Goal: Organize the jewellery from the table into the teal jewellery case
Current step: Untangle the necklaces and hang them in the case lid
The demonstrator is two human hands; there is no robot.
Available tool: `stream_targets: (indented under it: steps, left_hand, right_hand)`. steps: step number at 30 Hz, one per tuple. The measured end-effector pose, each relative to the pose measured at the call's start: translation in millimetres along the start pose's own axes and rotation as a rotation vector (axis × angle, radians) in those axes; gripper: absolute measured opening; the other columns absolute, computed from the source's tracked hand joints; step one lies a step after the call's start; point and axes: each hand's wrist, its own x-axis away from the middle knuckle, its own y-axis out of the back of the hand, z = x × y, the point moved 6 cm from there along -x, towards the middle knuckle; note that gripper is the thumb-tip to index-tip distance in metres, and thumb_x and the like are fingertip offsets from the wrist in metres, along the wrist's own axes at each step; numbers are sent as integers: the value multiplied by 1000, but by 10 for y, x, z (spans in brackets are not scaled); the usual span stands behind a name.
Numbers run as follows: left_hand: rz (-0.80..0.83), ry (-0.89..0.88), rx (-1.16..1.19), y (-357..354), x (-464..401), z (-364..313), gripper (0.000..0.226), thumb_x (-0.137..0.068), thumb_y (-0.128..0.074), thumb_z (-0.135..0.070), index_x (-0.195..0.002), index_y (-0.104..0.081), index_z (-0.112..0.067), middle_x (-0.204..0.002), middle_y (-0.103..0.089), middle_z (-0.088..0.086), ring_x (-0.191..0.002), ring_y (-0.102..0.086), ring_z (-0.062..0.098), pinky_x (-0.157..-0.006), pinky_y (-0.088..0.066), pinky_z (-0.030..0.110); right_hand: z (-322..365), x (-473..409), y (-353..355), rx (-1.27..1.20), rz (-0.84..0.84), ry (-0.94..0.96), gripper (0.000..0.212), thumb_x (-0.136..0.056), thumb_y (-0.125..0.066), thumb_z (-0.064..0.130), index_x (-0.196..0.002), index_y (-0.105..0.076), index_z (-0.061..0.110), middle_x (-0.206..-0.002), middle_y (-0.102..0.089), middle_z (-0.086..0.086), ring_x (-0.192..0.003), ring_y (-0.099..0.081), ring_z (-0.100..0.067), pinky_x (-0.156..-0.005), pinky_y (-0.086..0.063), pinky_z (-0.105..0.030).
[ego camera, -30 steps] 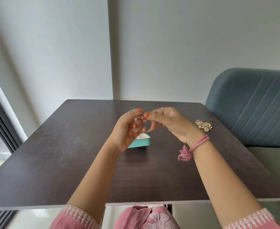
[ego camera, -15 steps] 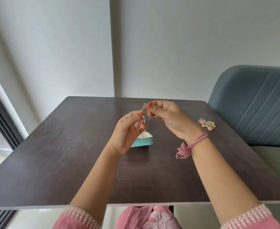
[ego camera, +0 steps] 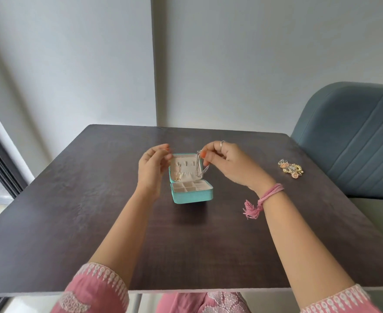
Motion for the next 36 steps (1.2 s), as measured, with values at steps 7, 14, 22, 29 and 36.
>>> stream_targets:
  steps: [7,14,22,29,36]
  left_hand:
    - [37,213,-287,163,-401,500,50,-81,-64,-31,-118,-54,1,-103,-67,10,-90,-65,19,-76,-53,30]
    - [162,237,-174,12,-547,633,21,-93,-53,-18,-104,-67,-8,-90,-70,6,-82,-65,19,-75,-52,32]
    - [253,198,-111,-59,-578,626,14,-92,-53,-7,-95,-67,-7,-77,-70,6,-66,-65,17,-60,-54,28]
    - [373,261,-133,-109,-599,702,22,-82,-54,-13,-102,-59,-7,-87,-52,15,-73,-51,27,-59,-44,32]
    - [493,237,-128,-186,-538,668,32,-69,-45,0,-79,-66,-22,-74,-63,2,-64,-59,17,-57,-48,27]
  right_hand:
    - [5,-104,-111,440,20,48,12,-99,-45,34,-93,-57,32,-76,-57,24,-70,-48,11,-96,-35,-36]
    - [-159,-189,-163,322,-49,119,14,-95,-53,33,-97,-63,23,-70,-57,23,-71,-51,8,-90,-42,-42]
    - [-387,-330,-335,341,-41,153,11,-95,-54,34,-91,-62,27,-69,-58,23,-79,-57,-4,-100,-35,-41]
    - [-553,-410,-456,396,-34,142,13,-96,-53,34,-93,-63,27,-77,-66,14,-76,-50,7,-95,-24,-30]
    - [-787,-606,-457,439,-56,40,13,-95,-51,39,-91,-62,33,-74,-62,22,-76,-47,11,-96,-25,-34]
